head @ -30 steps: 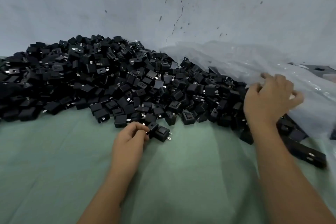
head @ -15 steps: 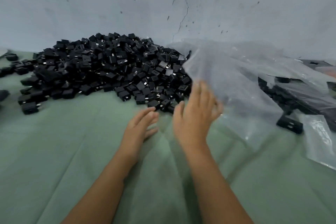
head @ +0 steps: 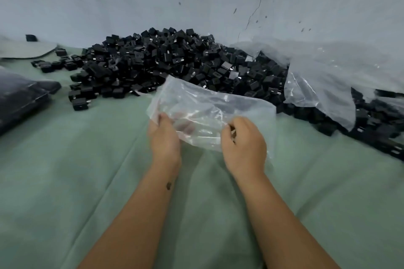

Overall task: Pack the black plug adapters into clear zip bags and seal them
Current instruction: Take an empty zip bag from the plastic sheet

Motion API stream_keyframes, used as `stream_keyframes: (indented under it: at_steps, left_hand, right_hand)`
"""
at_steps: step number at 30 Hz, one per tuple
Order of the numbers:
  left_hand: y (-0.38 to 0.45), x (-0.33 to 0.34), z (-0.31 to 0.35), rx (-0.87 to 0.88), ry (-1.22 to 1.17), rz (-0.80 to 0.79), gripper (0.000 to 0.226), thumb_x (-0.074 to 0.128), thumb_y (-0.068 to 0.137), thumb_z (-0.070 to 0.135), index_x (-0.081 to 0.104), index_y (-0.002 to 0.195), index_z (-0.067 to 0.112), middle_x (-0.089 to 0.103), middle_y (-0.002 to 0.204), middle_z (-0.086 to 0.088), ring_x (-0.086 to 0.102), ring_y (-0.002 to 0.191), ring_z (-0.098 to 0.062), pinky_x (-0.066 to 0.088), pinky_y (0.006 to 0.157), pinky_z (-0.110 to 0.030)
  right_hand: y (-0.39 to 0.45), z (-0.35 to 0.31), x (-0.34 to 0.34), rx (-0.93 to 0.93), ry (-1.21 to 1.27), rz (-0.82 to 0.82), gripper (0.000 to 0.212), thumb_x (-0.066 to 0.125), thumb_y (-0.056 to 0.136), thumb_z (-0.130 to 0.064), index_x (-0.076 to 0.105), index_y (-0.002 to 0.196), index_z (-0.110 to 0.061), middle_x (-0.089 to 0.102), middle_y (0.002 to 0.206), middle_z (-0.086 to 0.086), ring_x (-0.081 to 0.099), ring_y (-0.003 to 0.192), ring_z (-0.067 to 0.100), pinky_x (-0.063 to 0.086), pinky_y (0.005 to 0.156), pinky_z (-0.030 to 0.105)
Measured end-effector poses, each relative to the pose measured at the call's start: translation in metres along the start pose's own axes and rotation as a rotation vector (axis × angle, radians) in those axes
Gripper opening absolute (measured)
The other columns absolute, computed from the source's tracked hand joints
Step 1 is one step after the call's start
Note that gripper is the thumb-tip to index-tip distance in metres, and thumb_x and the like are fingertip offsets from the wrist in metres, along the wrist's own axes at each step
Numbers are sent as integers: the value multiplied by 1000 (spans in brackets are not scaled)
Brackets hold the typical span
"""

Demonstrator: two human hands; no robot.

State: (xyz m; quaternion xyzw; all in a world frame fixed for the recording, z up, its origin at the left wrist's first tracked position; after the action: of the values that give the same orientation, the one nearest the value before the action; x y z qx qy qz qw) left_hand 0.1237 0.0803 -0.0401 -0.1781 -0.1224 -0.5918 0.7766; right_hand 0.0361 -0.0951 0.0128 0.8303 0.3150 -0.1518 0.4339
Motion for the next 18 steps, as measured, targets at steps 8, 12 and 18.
stream_keyframes:
  at_steps: [8, 12, 18]
  left_hand:
    - [-57, -30, 121, 1441, 335, 66, 50, 33, 94, -9, 34, 143, -1, 36, 146, -6, 38, 138, -9, 28, 115, -29]
    - [-65, 35, 70, 1303, 912, -579, 55, 46, 81, 4, 58, 133, 15, 49, 144, -9, 47, 132, -28, 33, 110, -44]
    - [-34, 35, -8, 360, 1098, -889, 57, 49, 76, 67, 77, 99, 23, 71, 113, 9, 57, 119, -8, 39, 107, -31]
  right_hand:
    - [-1, 0, 17, -21, 64, -135, 11, 53, 89, -15, 61, 82, -17, 55, 81, -7, 50, 74, 13, 44, 65, 32]
    - [-1, 29, 32, 430, 669, -186, 21, 45, 95, -22, 65, 86, -22, 62, 74, -1, 54, 60, 10, 43, 59, 27]
    - [-1, 60, 44, 700, 814, -204, 24, 52, 90, -11, 55, 110, -23, 69, 81, 5, 62, 60, 14, 52, 57, 25]
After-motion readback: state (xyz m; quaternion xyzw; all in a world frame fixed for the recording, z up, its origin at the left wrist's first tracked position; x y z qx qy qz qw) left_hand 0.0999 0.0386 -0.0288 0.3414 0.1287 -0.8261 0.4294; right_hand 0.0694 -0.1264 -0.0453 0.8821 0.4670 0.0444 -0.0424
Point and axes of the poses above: each hand's wrist, its own y-axis towards the middle knuckle, its own x-axis out of the palm, z = x × y, the point moved 8 cm from there along y, towards the middle knuckle
